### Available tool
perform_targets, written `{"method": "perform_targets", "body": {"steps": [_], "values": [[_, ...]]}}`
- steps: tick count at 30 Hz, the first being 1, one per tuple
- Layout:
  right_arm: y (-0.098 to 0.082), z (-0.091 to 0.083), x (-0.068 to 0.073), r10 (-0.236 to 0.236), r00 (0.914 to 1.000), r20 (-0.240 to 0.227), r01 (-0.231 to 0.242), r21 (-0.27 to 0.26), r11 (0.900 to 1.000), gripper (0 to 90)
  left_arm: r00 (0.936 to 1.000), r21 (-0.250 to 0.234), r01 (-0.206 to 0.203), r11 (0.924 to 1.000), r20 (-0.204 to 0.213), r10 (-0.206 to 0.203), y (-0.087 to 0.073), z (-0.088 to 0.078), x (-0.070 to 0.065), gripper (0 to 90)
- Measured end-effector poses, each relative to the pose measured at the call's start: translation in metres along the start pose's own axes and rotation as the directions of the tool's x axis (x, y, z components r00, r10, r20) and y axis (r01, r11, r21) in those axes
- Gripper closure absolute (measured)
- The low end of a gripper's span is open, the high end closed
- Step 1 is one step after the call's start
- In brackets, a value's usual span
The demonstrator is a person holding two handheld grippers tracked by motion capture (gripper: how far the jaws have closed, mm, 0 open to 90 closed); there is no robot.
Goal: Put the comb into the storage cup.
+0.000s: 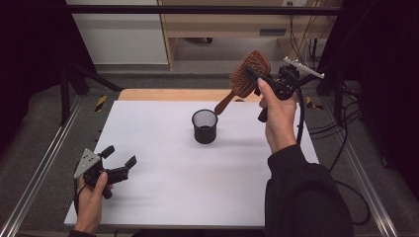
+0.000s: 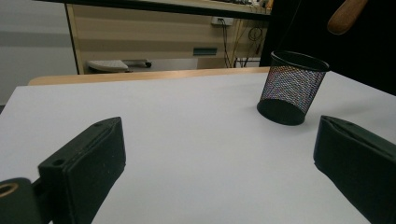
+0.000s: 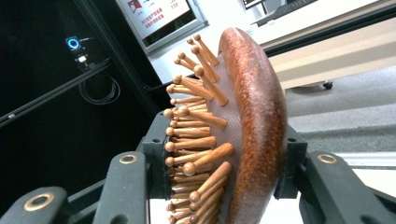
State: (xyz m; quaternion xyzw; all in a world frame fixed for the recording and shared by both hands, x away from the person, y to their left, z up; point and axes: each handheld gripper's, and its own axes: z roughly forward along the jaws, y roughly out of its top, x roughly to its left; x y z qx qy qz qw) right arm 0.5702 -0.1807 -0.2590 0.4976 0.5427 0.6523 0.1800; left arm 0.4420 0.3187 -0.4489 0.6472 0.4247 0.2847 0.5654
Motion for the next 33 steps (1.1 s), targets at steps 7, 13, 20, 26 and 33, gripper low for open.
{"method": "perform_targets", "body": {"steps": [7, 13, 20, 26, 33], "values": [[-0.003, 0.004, 0.005, -0.013, 0.9997, -0.02, 0.013, 0.001, 1.0, 51.8, 1.0, 0.003, -0.005, 1.0, 0.009, 0.004, 0.0, 0.0, -0.001, 2.5], [-0.006, 0.009, 0.01, -0.023, 0.9993, -0.03, 0.023, -0.003, 1.0, 51.7, 1.0, 0.001, -0.002, 1.0, 0.008, 0.002, 0.0, 0.0, 0.0, 2.5], [-0.013, 0.017, 0.016, -0.039, 0.9987, -0.033, 0.04, 0.013, 0.999, 51.6, 1.0, -0.002, -0.002, 1.0, 0.01, 0.002, 0.0, 0.0, 0.0, 2.5], [-0.017, 0.023, 0.02, -0.035, 0.9984, -0.045, 0.035, 0.012, 0.999, 51.6, 0.9999, 0.0, 0.002, 1.0, 0.01, -0.002, 0.0, 0.0, 0.0, 2.6], [-0.023, 0.029, 0.021, -0.073, 0.9969, -0.028, 0.074, 0.045, 0.996, 51.6, 0.9999, 0.0, -0.003, 1.0, 0.016, 0.003, 0.0, 0.0, 0.0, 2.6]]}}
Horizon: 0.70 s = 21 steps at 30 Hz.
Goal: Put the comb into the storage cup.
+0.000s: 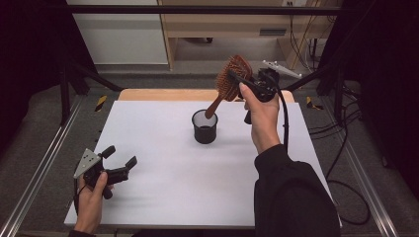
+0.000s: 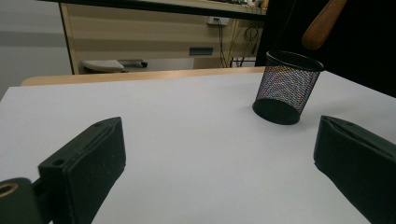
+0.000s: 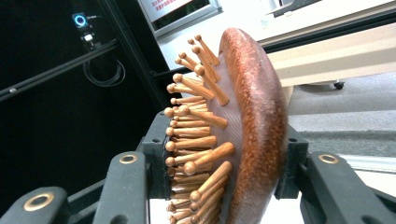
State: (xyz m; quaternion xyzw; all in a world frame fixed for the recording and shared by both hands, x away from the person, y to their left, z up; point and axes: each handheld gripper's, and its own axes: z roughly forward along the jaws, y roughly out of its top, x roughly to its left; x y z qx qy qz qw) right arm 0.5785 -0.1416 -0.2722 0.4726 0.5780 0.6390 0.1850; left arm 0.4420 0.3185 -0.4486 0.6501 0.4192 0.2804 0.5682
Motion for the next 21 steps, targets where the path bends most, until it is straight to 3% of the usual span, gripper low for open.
{"method": "perform_targets", "body": {"steps": [21], "values": [[-0.024, 0.023, 0.003, -0.035, 0.9993, 0.012, 0.034, 0.074, 0.997, 51.4, 1.0, 0.002, -0.003, 1.0, 0.003, 0.003, 0.0, 0.0, 0.0, 2.7]]}}
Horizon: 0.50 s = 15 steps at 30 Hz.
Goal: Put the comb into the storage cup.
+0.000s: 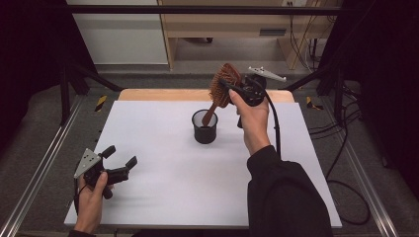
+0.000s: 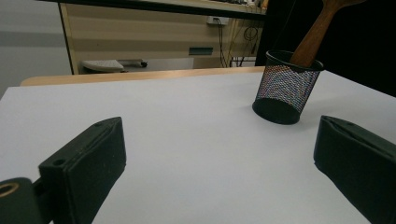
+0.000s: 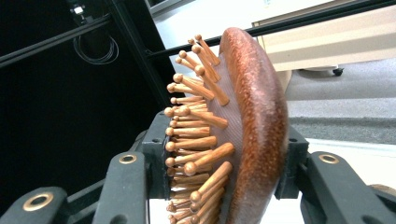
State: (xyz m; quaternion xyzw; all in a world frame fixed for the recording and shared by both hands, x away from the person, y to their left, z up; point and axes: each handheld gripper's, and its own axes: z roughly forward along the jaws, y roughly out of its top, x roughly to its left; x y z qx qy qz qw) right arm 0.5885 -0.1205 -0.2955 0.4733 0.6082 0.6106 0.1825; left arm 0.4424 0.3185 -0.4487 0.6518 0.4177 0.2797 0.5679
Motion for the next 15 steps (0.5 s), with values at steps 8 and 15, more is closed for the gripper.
{"method": "perform_targets", "body": {"steps": [8, 15], "values": [[-0.0038, 0.0047, -0.0016, -0.005, 0.9999, 0.014, 0.005, 0.019, 1.0, 51.3, 1.0, 0.002, -0.003, 1.0, 0.003, 0.003, 0.0, 0.0007, -0.001, 2.7], [-0.0092, 0.008, -0.002, -0.011, 0.9998, 0.018, 0.01, 0.029, 1.0, 51.3, 1.0, 0.002, 0.0, 1.0, -0.001, 0.0, -0.0001, 0.0006, 0.0001, 2.7]]}}
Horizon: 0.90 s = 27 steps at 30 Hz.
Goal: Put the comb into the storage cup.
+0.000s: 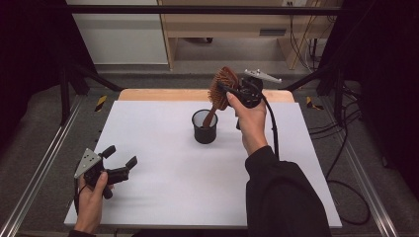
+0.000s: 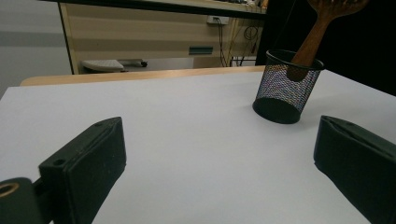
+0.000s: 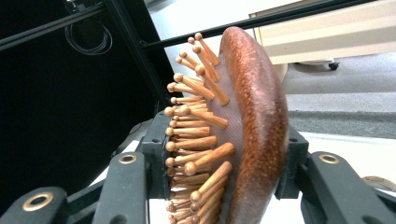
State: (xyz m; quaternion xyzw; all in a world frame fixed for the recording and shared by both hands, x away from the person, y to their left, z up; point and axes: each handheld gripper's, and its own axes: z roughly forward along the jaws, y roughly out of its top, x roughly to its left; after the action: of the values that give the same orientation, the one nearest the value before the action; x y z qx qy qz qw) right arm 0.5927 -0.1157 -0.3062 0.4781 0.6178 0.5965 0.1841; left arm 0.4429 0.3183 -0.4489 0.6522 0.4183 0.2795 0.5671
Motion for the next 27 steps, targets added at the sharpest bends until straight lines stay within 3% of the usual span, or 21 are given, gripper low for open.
{"method": "perform_targets", "body": {"steps": [14, 27], "values": [[-0.011, 0.015, -0.006, 0.01, 0.9998, 0.019, -0.011, 0.047, 0.999, 51.2, 1.0, 0.002, -0.004, 1.0, 0.006, 0.004, 0.0, 0.0, 0.0, 2.6], [-0.017, 0.021, -0.002, -0.025, 0.9993, 0.03, 0.023, 0.079, 0.997, 51.1, 0.9999, 0.005, -0.006, 1.0, 0.011, 0.006, 0.0, 0.001, 0.0, 2.0]]}}
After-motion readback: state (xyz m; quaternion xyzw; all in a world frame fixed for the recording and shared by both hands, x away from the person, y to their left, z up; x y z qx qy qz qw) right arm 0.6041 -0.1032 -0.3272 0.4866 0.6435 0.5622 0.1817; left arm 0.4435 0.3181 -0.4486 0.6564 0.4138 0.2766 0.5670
